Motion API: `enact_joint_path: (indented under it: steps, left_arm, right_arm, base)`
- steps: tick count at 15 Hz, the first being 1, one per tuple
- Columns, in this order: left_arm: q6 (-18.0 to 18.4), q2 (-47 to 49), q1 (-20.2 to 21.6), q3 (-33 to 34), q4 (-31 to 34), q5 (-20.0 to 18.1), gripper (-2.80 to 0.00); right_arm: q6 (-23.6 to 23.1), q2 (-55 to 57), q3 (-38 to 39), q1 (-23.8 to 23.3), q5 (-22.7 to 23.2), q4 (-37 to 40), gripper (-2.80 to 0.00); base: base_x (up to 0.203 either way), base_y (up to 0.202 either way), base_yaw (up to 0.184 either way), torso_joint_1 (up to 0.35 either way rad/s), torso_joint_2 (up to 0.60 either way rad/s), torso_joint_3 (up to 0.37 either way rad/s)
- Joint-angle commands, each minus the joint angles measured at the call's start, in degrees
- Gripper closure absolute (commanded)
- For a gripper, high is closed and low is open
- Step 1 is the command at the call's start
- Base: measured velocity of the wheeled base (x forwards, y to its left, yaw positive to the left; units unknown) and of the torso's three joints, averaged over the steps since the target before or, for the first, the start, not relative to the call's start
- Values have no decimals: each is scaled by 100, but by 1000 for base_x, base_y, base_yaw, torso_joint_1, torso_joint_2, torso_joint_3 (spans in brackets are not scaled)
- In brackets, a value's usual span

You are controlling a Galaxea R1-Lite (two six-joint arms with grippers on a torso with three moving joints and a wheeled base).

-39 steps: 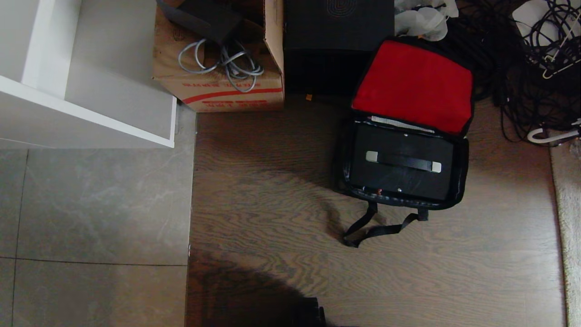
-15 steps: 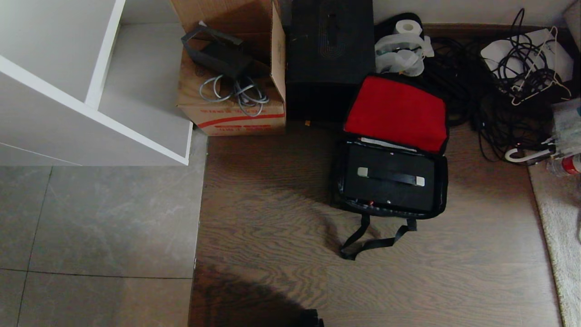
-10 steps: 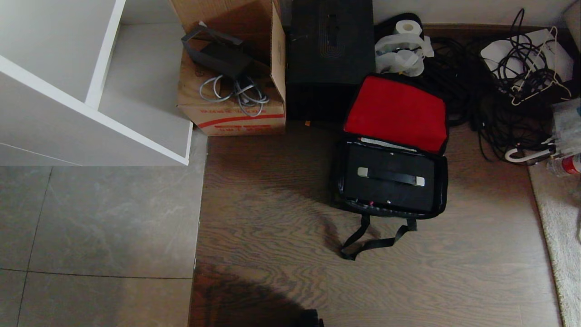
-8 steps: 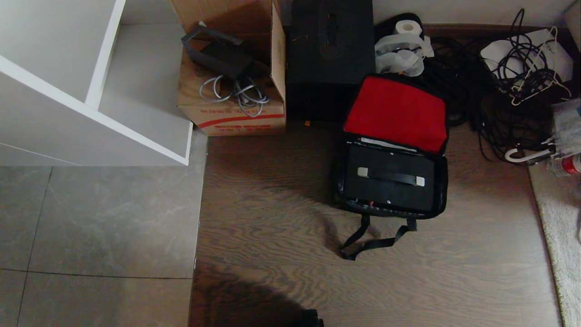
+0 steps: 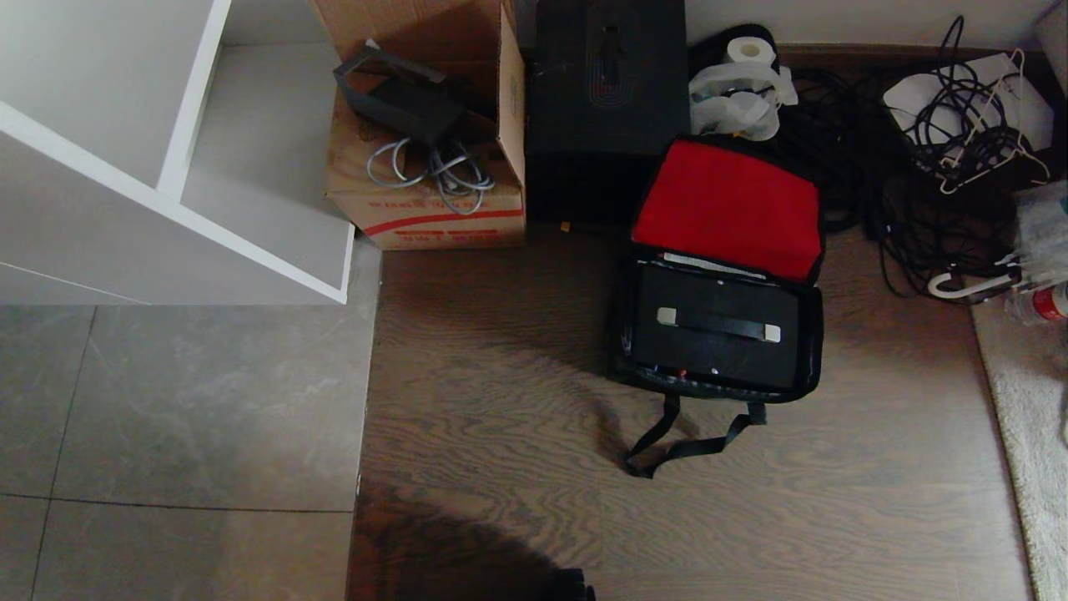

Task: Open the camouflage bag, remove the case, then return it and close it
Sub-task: Grip the handle

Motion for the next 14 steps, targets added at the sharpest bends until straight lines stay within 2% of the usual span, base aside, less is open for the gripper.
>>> enact_joint_path:
  steps: [1, 4, 9, 12, 14]
  left_arm:
    - [0, 9, 0, 0, -1, 2, 0]
    - [0, 9, 0, 0, -1, 2, 0]
    - [0, 9, 0, -2, -1, 2, 0]
    - [0, 9, 0, 0, -1, 2, 0]
    - [0, 9, 0, 0, -1, 2, 0]
  right_arm:
    - [238, 2059, -821, 67, 200, 560, 0]
    - [422, 4155, -1421, 123, 386, 297, 0]
    - [496, 7199, -2240, 175, 675, -1904, 0]
    - [405, 8465, -2740, 313, 1213, -2849, 0]
    - [137, 8974, -2785, 387, 1526, -3461, 0]
  base:
    - [0, 0, 0, 0, 0, 0]
    - [0, 0, 0, 0, 0, 0]
    - [0, 0, 0, 0, 0, 0]
    - [0, 0, 0, 0, 0, 0]
    - [0, 0, 0, 0, 0, 0]
